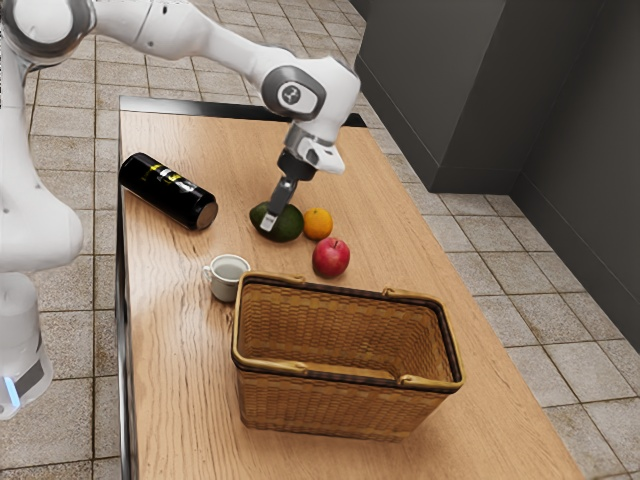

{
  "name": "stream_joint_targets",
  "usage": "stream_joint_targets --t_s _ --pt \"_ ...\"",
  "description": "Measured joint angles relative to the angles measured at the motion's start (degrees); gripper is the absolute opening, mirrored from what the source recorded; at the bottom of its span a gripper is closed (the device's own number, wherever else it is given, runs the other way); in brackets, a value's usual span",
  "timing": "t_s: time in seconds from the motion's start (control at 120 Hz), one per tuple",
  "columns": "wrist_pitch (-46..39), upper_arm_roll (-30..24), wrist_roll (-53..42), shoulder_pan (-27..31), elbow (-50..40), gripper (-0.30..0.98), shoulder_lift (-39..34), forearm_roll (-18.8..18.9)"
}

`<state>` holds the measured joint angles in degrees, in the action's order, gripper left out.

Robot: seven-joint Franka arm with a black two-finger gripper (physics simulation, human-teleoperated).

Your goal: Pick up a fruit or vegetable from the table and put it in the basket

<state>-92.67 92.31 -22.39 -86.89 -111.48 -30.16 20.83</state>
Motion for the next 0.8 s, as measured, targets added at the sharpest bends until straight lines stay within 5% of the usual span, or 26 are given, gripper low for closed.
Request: stream_joint_targets --t_s 0.8 --pt "-1.23 0.75 2.87 -4.09 0.88 0.69 0.09 0.88"
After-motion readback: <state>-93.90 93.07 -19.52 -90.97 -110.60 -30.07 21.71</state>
